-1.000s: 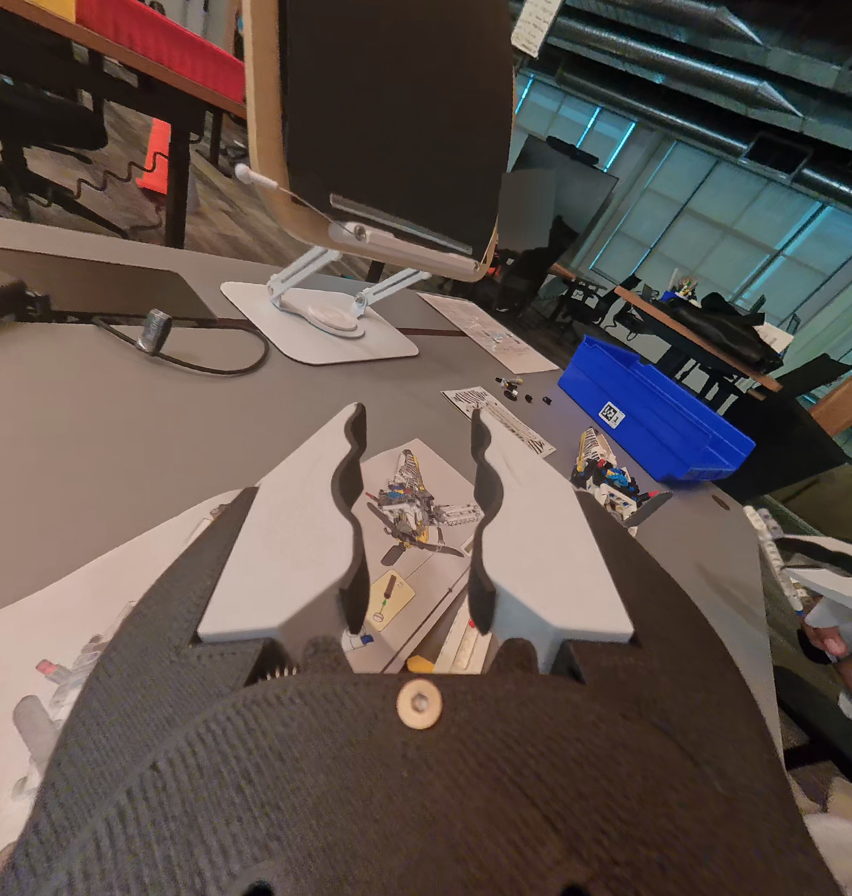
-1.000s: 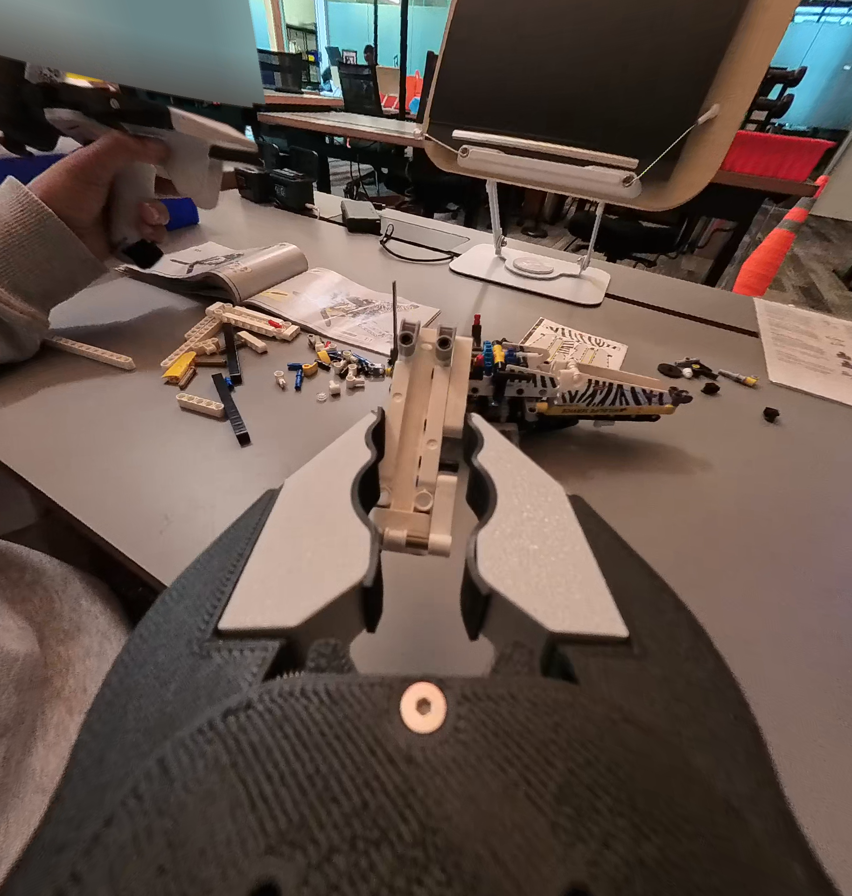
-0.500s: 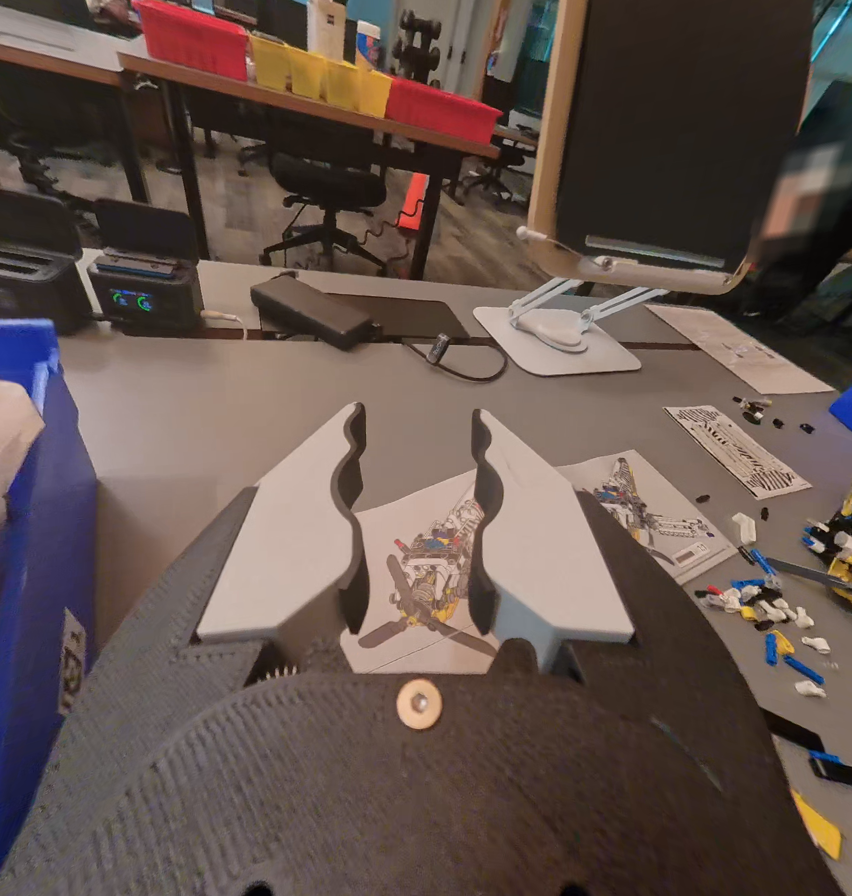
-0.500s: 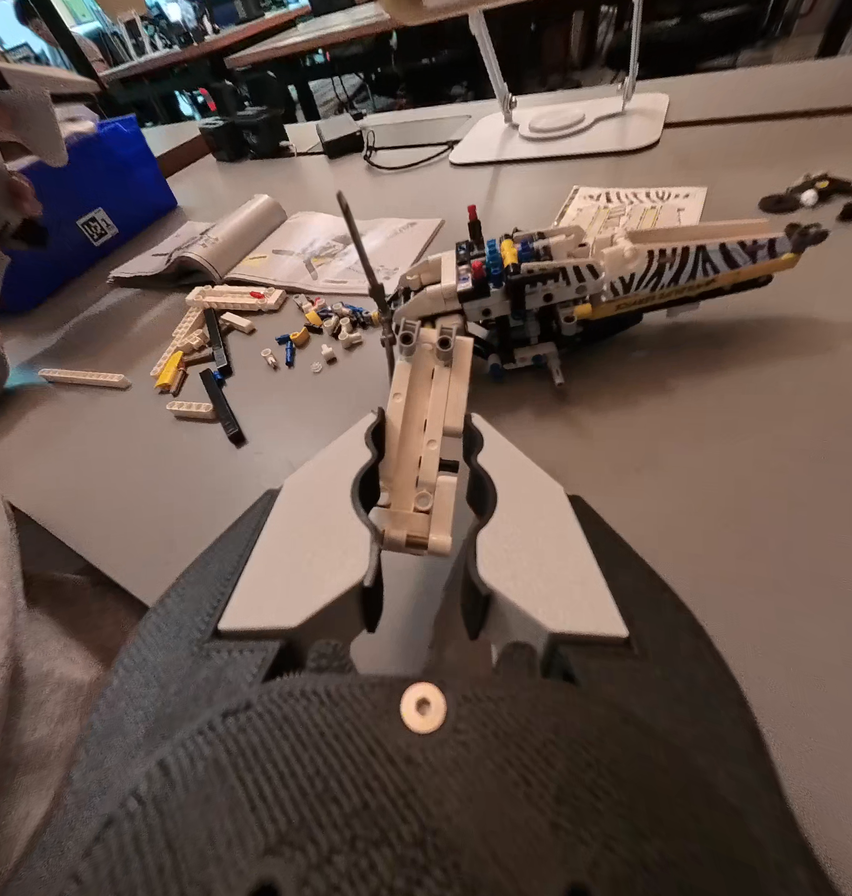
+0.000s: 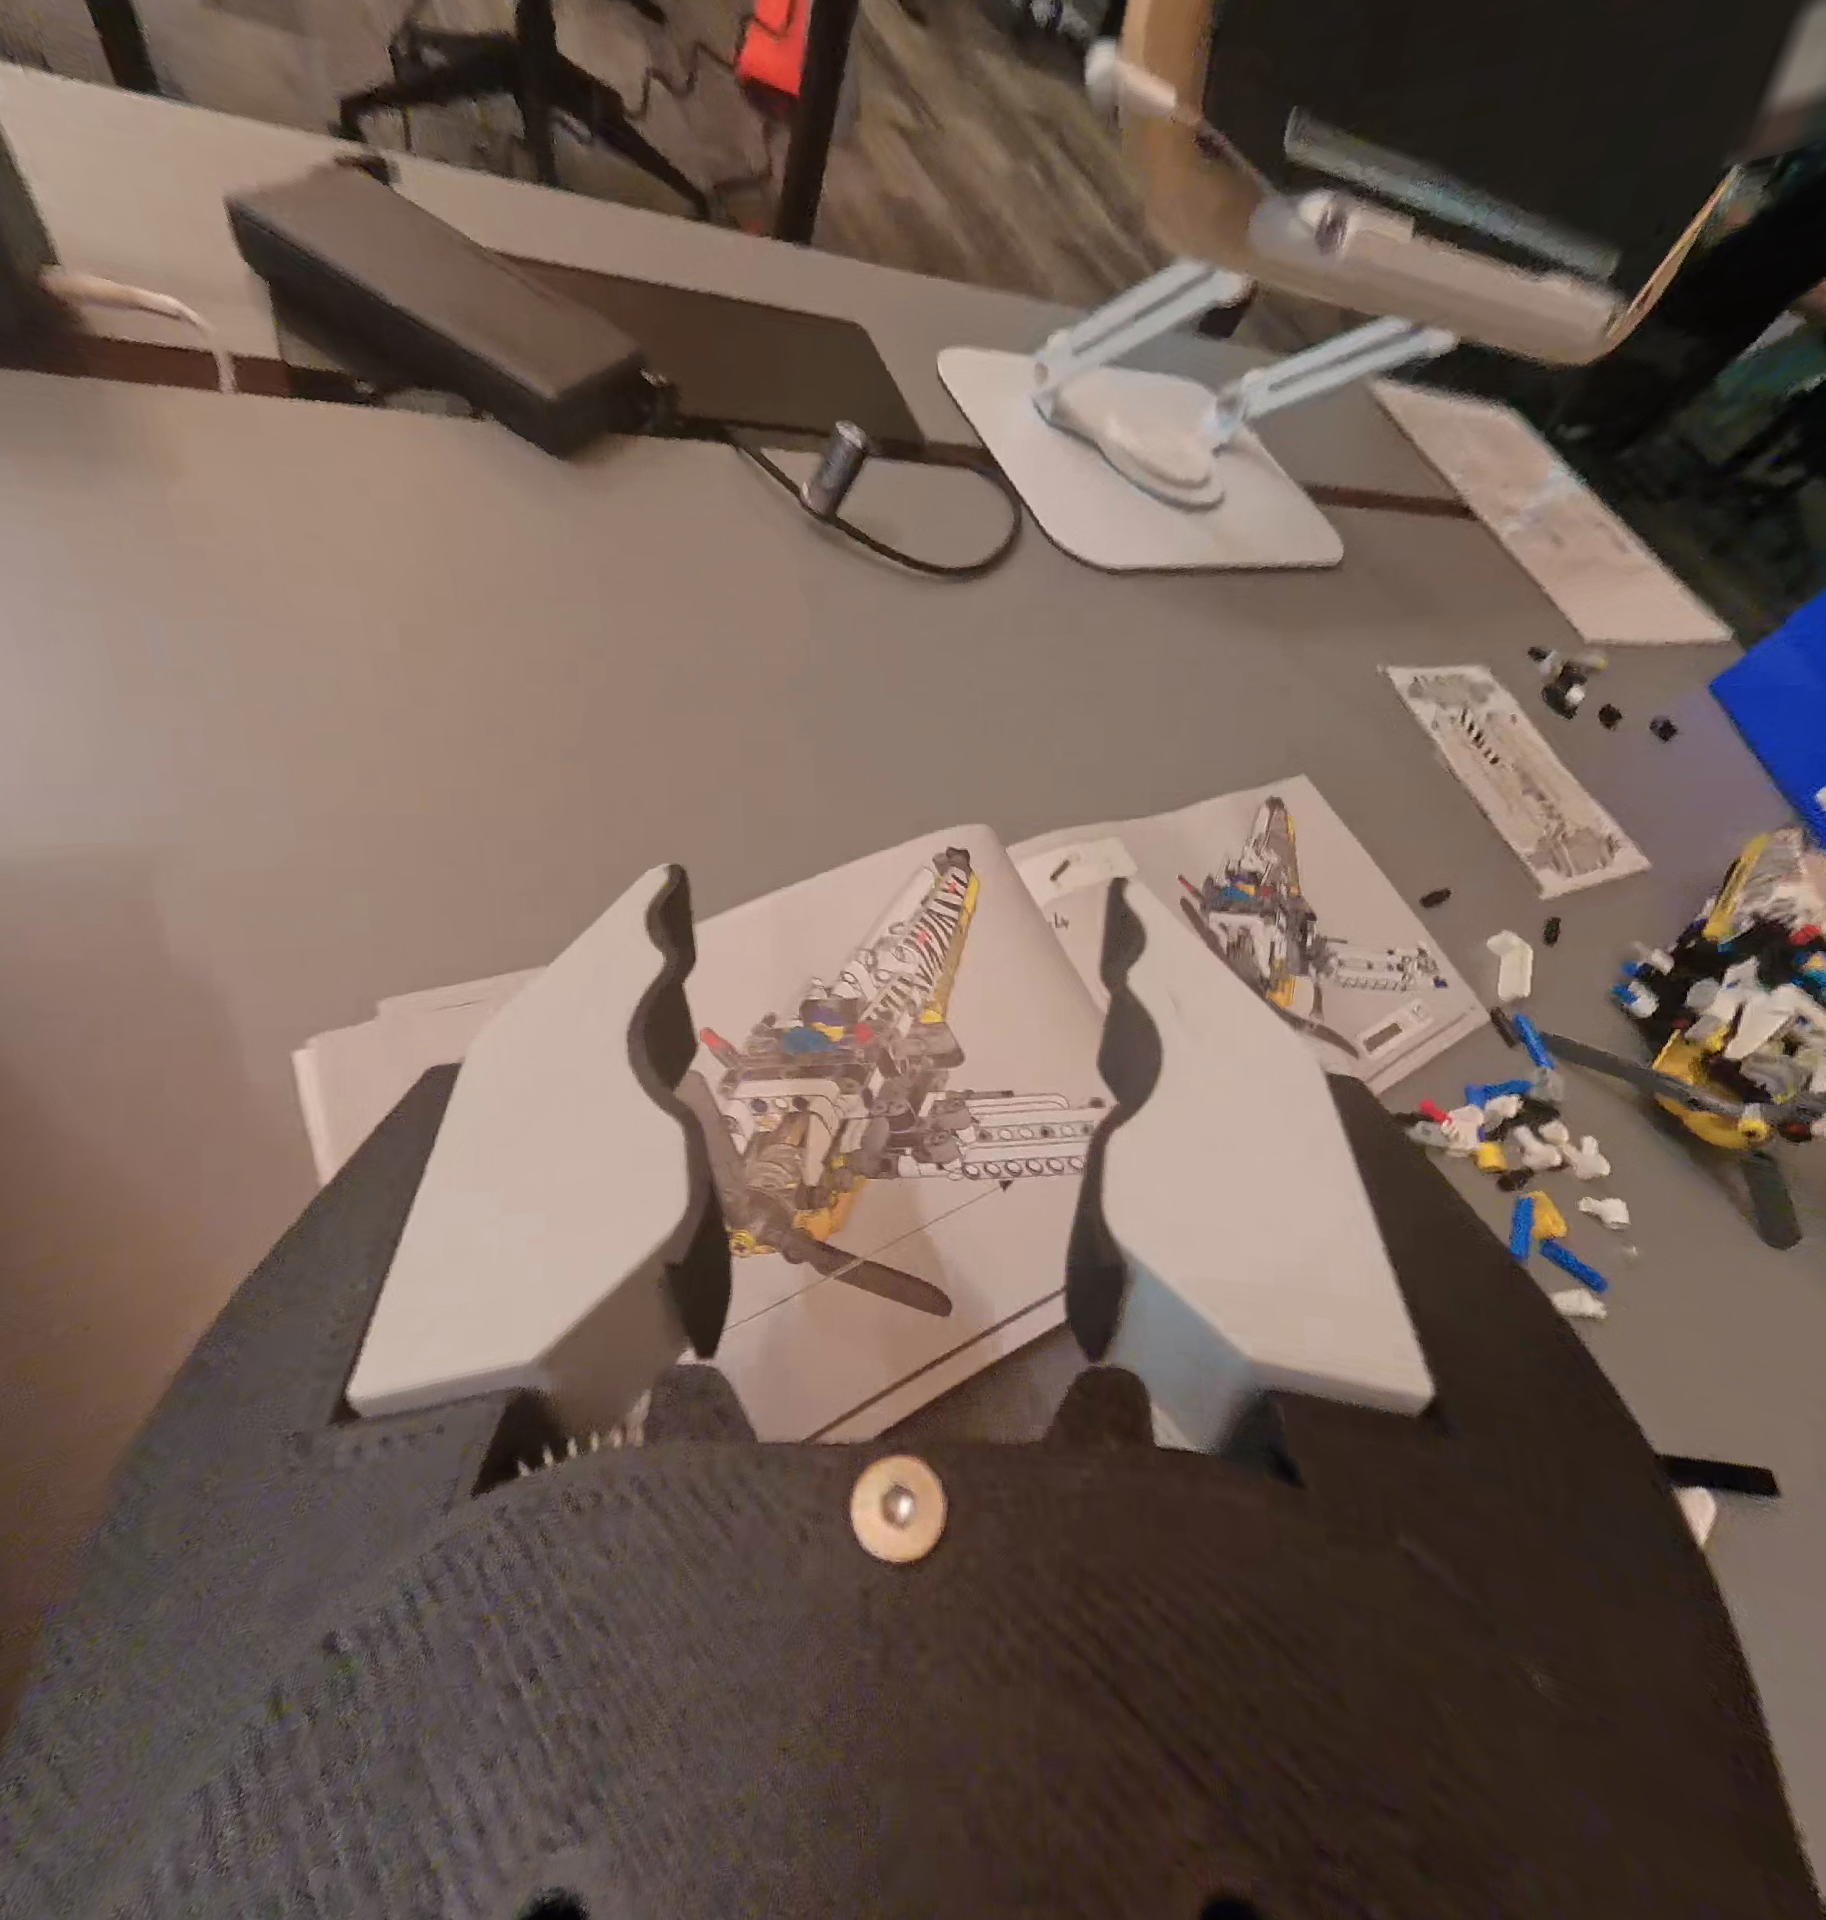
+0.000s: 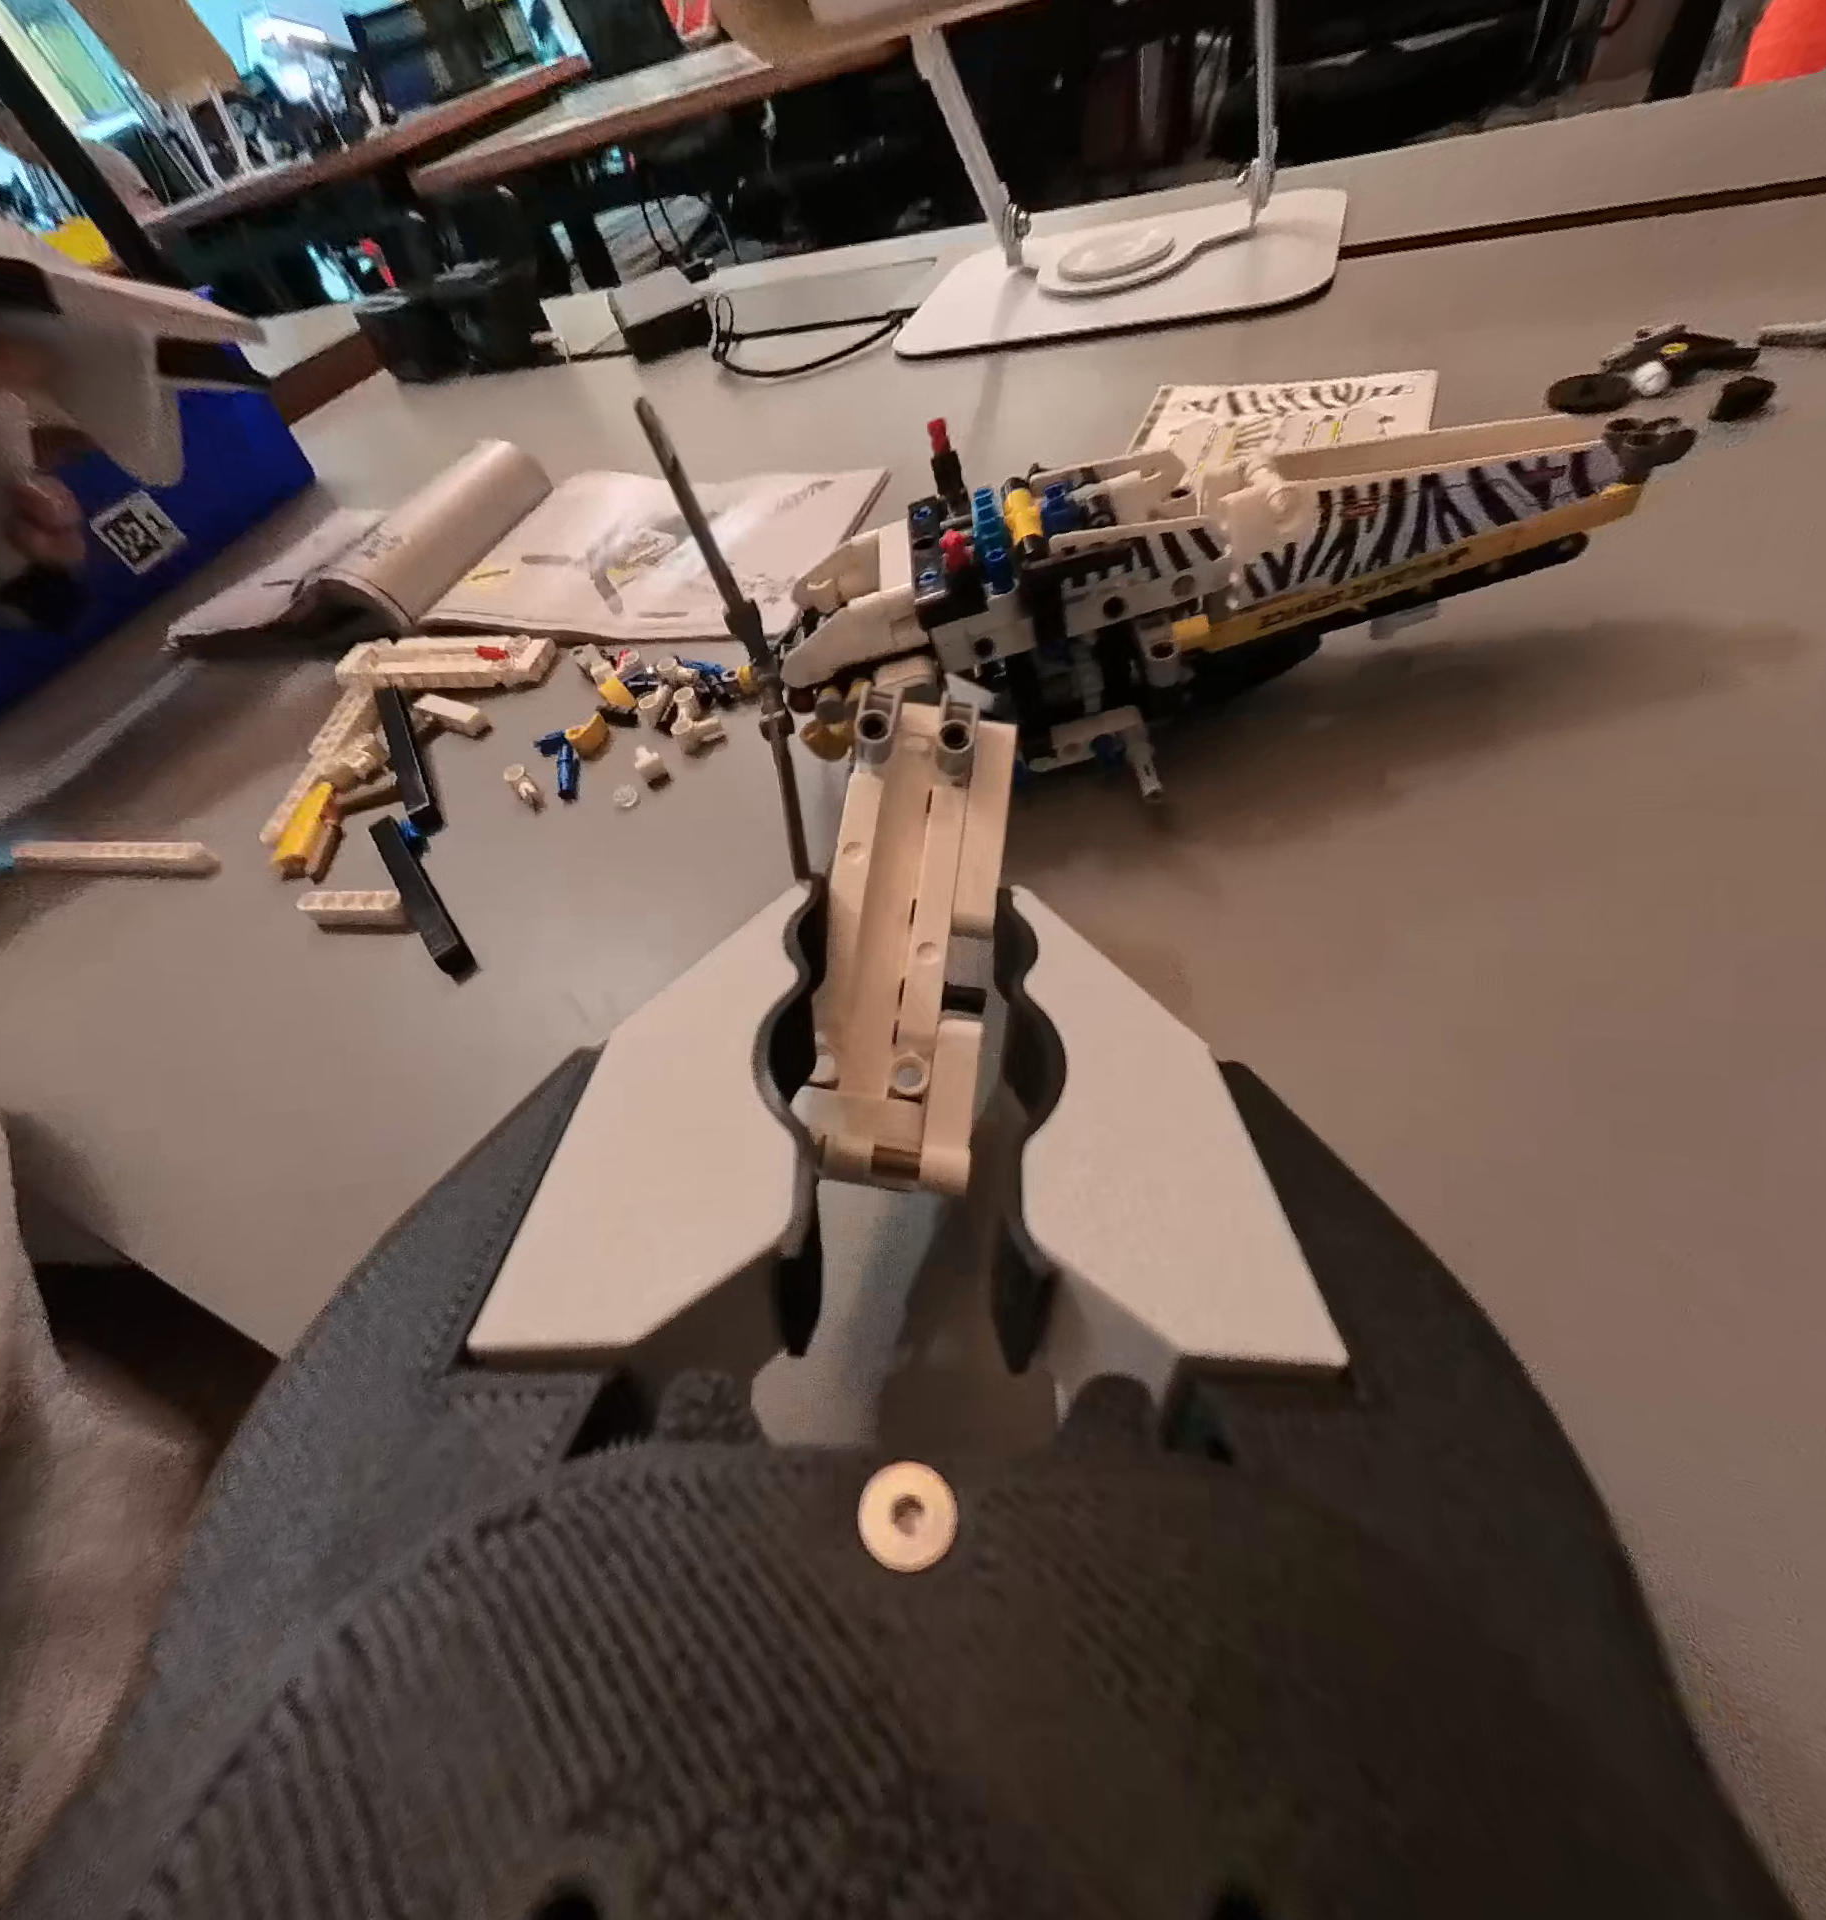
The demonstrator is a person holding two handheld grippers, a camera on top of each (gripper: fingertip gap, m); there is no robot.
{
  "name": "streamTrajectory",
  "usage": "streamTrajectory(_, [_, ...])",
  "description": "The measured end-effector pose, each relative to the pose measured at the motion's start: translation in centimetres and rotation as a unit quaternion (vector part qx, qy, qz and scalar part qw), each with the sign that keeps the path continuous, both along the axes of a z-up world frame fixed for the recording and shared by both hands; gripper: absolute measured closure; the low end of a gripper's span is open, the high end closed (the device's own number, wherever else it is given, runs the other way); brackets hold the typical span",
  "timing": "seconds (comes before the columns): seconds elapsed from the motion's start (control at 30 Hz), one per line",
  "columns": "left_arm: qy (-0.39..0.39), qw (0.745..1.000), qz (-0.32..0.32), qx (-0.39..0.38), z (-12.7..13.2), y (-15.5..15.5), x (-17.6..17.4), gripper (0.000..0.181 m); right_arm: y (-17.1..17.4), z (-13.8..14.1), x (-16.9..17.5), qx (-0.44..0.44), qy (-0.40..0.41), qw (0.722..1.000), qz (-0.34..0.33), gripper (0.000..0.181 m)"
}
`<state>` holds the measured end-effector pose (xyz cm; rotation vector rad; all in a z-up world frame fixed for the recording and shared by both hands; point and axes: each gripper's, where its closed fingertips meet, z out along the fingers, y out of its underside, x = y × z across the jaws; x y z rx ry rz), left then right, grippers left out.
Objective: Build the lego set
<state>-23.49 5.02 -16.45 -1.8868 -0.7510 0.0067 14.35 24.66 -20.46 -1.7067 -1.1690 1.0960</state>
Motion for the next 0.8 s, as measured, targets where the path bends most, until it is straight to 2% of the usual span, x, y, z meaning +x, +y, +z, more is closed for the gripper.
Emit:
streamTrajectory(0.1, [-0.002, 0.999, -0.027, -0.041, -1.6, 1.7, 1.5, 0.081, -0.2, -0.2, -0.1, 0.005, -0.009, 1.000, 0.007, 0.150])
streamTrajectory(0.2, [-0.021, 0.995, -0.046, -0.089, -4.0, 2.9, 2.6, 0.071, -0.3, -0.3, -0.1, 0.007, -0.010, 1.000, 0.011, 0.150])
streamTrajectory(0.33, [-0.023, 0.981, -0.039, -0.191, -7.6, 2.3, 2.8, 0.070, -0.4, -0.2, -0.1, 0.005, -0.008, 1.000, 0.013, 0.150])
streamTrajectory(0.4, [-0.015, 0.978, -0.042, -0.203, -7.9, 2.3, 2.9, 0.071, -0.4, -0.3, -0.1, 0.004, -0.008, 1.000, 0.014, 0.150])
streamTrajectory(0.47, [-0.019, 0.979, -0.050, -0.199, -7.8, 2.4, 3.2, 0.079, -0.4, -0.2, -0.1, 0.004, -0.008, 1.000, 0.015, 0.150])
streamTrajectory(0.53, [-0.025, 0.979, -0.069, -0.188, -7.4, 2.7, 3.8, 0.095, -0.4, -0.2, -0.1, 0.005, -0.007, 1.000, 0.015, 0.150])
streamTrajectory(0.7, [-0.034, 0.984, -0.104, -0.141, -5.8, 3.5, 5.0, 0.146, -0.4, -0.2, -0.1, 0.006, -0.007, 1.000, 0.016, 0.150])
streamTrajectory(0.77, [-0.050, 0.986, -0.124, -0.102, -4.8, 4.0, 5.7, 0.176, -0.4, -0.2, -0.1, 0.006, -0.007, 1.000, 0.016, 0.150])
streamTrajectory(0.8, [-0.066, 0.985, -0.140, -0.077, -4.3, 4.3, 6.2, 0.181, -0.4, -0.2, -0.1, 0.006, -0.007, 1.000, 0.016, 0.150])
